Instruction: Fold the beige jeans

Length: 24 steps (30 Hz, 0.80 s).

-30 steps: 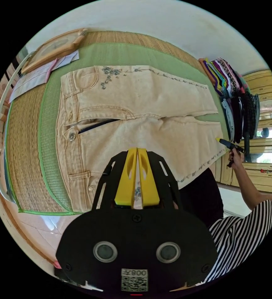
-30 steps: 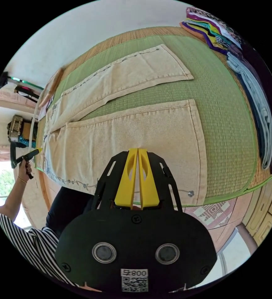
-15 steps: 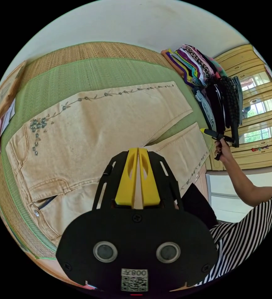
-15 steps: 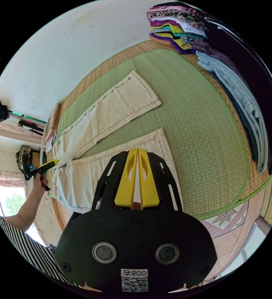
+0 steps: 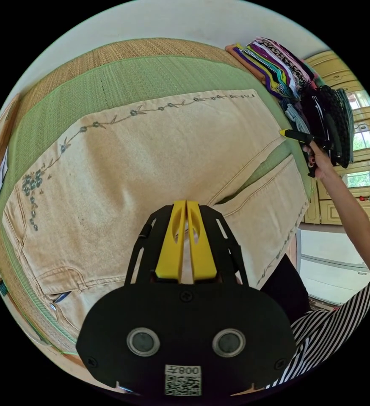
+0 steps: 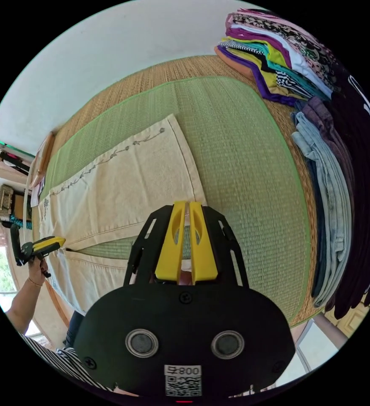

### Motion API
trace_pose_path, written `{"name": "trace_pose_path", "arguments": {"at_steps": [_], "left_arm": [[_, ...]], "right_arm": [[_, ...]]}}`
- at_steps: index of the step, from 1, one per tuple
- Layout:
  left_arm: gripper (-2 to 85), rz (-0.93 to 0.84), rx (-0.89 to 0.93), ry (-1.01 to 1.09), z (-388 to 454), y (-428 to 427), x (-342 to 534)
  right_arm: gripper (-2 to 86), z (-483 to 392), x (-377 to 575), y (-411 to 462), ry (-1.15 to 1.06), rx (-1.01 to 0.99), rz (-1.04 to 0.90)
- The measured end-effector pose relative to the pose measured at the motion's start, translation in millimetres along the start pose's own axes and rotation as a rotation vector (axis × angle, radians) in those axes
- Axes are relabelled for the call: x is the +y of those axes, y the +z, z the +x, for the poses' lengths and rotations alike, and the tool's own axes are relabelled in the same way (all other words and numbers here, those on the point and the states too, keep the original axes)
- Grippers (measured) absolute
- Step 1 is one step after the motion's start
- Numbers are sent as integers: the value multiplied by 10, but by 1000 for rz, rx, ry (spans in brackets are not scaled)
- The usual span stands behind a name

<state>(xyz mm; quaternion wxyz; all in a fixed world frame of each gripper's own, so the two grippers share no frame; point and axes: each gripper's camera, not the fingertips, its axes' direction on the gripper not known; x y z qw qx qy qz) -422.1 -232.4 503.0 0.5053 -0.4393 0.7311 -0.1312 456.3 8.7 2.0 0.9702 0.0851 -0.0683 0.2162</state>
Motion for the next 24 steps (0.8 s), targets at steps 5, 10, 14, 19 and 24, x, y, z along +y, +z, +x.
{"name": "trace_pose_path", "arguments": {"at_steps": [5,10,14,19,24], "left_arm": [[1,68,54,-50,-190,-109,226],[1,262,69,-176,-538,-527,935],[2,304,1,-423,-1033,-692,1553],[1,350,-34,-689,-1648,-819,2169],[2,355,-26,-712,-1935,-831,2344]], "right_arm": [[6,-86,23,13,-13,-19,-12],[13,-598,3,-120,-143,-56,52],[42,-1512,74,-70,-400,-244,41],[69,-3211,380,245,-813,-415,-72],[72,-4339,595,496,-1047,-402,-107]]}}
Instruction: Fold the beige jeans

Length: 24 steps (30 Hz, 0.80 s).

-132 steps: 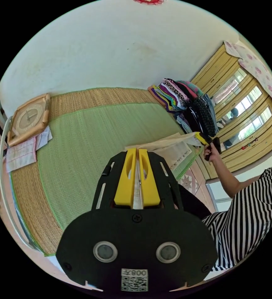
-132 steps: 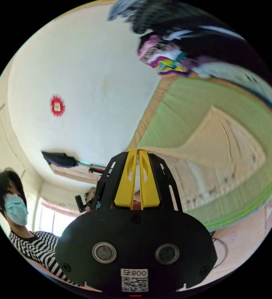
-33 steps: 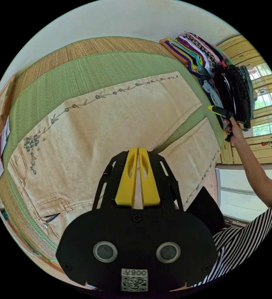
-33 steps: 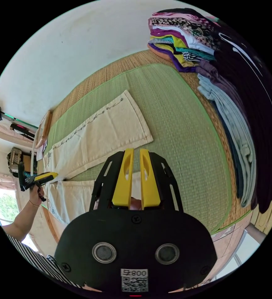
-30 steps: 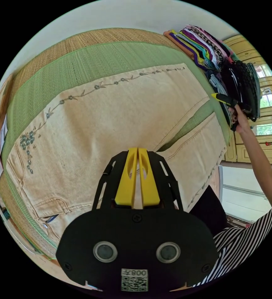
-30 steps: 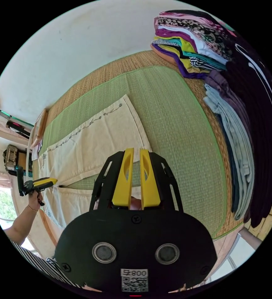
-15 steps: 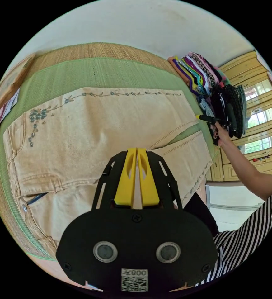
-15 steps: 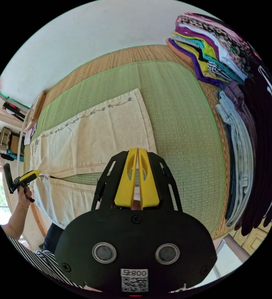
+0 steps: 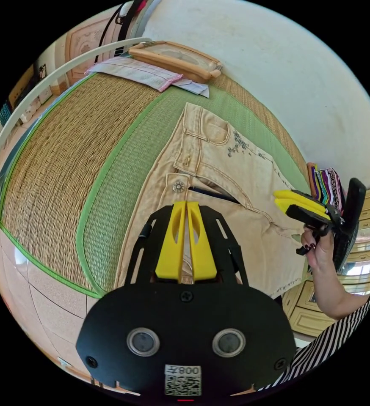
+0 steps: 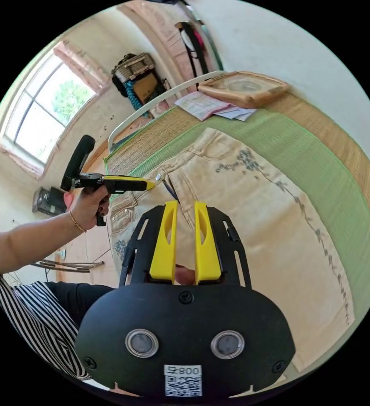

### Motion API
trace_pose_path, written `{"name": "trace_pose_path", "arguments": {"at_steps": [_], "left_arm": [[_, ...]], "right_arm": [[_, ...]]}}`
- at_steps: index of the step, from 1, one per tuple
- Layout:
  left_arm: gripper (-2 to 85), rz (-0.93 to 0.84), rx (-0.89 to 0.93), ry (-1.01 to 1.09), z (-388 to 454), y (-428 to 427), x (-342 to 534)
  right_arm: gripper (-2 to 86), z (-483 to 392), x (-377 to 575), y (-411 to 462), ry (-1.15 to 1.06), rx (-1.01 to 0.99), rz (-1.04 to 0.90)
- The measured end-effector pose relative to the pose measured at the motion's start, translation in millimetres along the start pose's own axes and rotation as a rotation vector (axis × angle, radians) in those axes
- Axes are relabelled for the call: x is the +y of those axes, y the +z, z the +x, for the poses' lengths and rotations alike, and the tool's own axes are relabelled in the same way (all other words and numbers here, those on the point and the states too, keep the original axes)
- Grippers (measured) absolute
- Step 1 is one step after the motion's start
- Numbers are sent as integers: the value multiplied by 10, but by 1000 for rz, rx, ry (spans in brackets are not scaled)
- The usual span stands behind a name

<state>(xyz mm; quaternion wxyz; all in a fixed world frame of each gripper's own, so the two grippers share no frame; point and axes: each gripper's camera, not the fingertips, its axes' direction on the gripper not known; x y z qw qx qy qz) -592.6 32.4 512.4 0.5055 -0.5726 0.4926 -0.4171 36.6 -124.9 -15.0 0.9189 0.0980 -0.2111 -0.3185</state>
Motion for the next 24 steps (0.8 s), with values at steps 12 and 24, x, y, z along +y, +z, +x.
{"name": "trace_pose_path", "arguments": {"at_steps": [12,24], "left_arm": [[1,14,21,82,-372,-140,8],[0,34,70,86,-567,-227,-100]], "right_arm": [[49,-331,-599,835,-181,188,-129],[23,66,-620,689,-71,-213,5]]}}
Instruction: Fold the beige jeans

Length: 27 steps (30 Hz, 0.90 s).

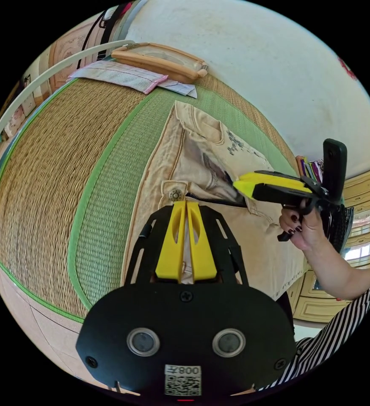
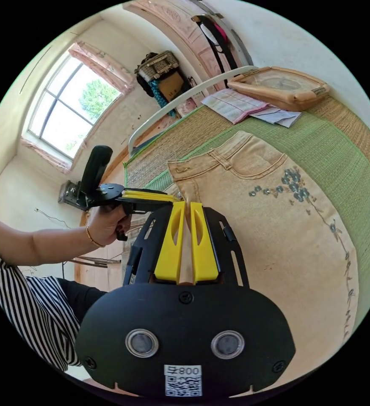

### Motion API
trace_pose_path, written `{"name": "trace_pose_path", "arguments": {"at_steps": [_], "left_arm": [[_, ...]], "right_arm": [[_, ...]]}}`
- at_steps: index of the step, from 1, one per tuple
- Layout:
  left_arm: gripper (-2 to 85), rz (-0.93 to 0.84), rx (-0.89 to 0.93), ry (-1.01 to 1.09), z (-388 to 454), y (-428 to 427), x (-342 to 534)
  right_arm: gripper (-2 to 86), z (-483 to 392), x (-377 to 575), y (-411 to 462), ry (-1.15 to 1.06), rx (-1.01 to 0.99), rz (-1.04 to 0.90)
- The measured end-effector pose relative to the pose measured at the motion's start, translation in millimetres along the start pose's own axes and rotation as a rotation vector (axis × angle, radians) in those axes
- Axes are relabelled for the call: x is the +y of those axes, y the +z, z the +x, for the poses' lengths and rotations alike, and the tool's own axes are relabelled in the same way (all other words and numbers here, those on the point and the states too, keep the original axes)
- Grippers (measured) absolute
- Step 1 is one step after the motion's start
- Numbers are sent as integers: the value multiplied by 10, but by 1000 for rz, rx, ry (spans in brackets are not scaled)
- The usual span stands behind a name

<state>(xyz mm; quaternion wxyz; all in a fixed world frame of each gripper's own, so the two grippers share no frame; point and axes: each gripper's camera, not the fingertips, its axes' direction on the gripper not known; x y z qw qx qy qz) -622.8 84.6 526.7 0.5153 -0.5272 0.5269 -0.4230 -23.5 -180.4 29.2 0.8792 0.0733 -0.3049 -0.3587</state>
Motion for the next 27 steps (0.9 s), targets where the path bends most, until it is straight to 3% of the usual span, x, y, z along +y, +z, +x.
{"name": "trace_pose_path", "arguments": {"at_steps": [9,14,22,27], "left_arm": [[1,183,35,-37,-4,-341,17],[1,30,-81,50,160,-117,-153],[0,23,-63,95,351,24,-287],[0,47,-47,78,519,112,-351]], "right_arm": [[24,-56,-8,311,-101,72,-129],[24,-99,-22,400,-134,134,-172],[12,-22,119,201,-28,68,-90],[4,70,297,102,61,134,-85]]}}
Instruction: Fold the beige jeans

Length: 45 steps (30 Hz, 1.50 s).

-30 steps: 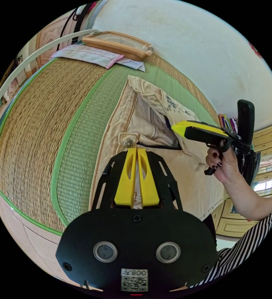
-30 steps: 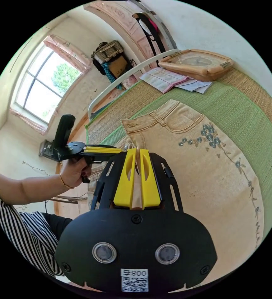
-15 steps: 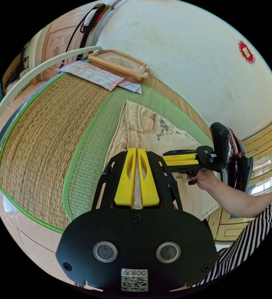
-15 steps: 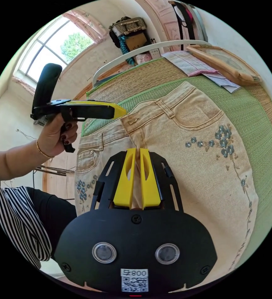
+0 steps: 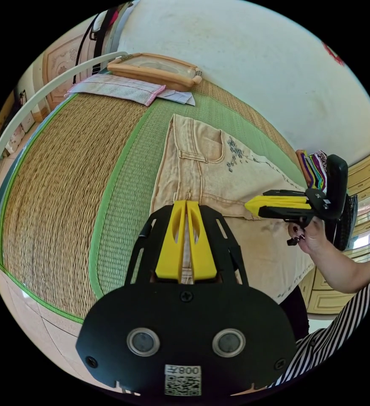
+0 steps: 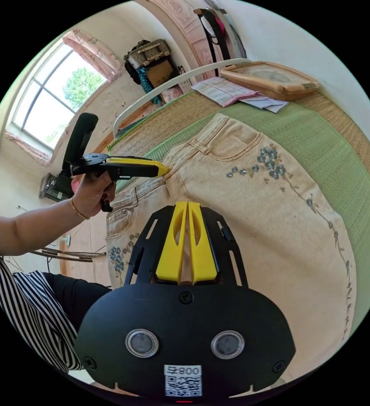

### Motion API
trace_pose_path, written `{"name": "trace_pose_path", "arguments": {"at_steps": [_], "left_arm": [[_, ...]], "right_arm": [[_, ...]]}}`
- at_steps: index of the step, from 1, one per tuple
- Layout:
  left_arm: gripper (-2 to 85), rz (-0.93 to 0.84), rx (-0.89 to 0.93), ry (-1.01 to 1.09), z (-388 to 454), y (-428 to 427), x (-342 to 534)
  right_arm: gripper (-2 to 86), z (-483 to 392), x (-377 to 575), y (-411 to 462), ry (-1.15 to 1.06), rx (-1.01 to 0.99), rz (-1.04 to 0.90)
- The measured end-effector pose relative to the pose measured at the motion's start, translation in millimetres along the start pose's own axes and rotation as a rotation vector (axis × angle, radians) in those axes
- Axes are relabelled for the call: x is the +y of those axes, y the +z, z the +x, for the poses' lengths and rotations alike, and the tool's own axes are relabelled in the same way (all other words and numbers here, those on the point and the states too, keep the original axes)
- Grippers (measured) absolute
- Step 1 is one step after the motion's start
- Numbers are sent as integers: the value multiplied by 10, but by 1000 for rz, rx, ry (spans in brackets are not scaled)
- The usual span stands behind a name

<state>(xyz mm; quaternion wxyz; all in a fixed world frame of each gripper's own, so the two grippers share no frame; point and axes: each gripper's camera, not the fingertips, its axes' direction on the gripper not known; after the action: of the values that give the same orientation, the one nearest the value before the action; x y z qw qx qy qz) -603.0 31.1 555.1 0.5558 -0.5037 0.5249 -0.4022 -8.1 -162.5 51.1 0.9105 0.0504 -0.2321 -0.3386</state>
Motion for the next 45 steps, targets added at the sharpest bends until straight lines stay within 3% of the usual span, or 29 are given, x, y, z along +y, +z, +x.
{"name": "trace_pose_path", "arguments": {"at_steps": [17,27,31,37,45], "left_arm": [[1,-28,13,-62,918,371,-404],[7,6,207,171,2155,702,-798],[15,-83,380,368,2999,1125,-1079],[31,-189,496,649,4518,1860,-1507],[74,-310,428,851,6257,2806,-1839]], "right_arm": [[3,-2,379,-35,62,46,-15],[26,290,1214,-681,304,-78,209],[56,683,2136,-1279,549,66,331],[70,1187,3639,-2099,979,397,416],[89,1524,4416,-2302,1136,549,292]]}}
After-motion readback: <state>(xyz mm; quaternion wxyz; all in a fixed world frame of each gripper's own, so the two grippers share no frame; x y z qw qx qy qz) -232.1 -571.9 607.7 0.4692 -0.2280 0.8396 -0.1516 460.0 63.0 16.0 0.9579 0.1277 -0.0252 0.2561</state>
